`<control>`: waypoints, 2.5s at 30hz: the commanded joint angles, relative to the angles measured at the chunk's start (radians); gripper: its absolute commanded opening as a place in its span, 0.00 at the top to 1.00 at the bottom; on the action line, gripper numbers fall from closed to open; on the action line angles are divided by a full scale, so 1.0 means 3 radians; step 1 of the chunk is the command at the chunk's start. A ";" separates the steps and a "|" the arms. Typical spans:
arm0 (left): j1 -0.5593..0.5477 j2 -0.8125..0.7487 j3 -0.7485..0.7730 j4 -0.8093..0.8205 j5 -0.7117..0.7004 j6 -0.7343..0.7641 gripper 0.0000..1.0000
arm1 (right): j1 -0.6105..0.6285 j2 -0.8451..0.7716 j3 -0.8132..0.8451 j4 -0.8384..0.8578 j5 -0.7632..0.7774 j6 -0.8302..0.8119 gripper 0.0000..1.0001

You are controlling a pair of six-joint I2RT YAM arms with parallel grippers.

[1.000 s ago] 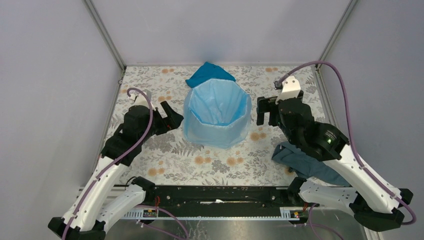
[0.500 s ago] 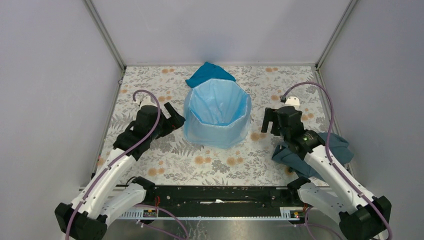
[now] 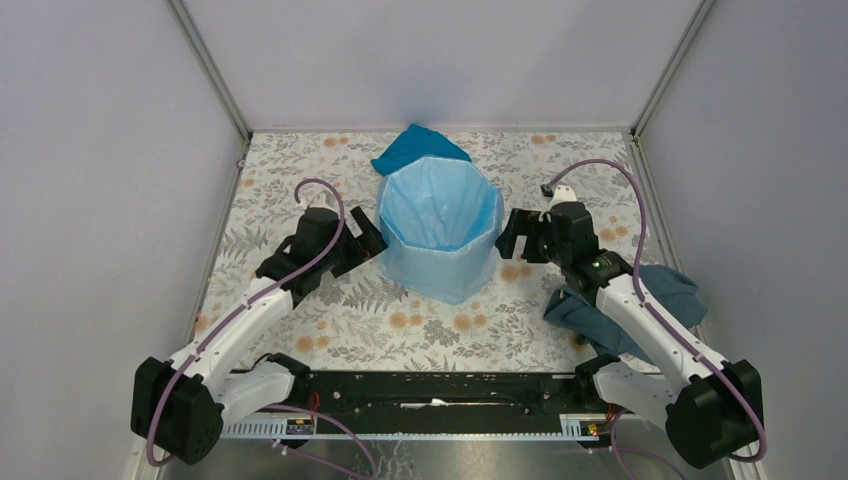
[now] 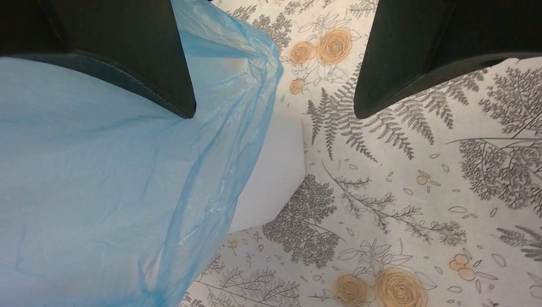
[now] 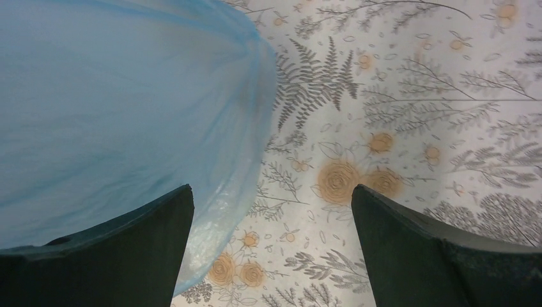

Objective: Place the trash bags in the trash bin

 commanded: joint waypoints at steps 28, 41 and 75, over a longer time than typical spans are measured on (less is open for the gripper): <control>-0.0004 -0.1171 0.1421 -0.1113 -0.1019 0.0771 0.01 | 0.0498 0.1249 -0.0185 0.2110 -0.0942 0.1442 0.00; -0.0004 -0.0974 0.2208 -0.1135 -0.0440 0.1425 0.01 | 0.1572 0.3354 0.1854 0.2800 -0.0128 0.2002 0.03; -0.0004 -0.1271 0.2150 -0.0847 -0.0608 0.1501 0.01 | 0.1763 0.2753 0.2764 0.0895 -0.0306 0.0635 0.00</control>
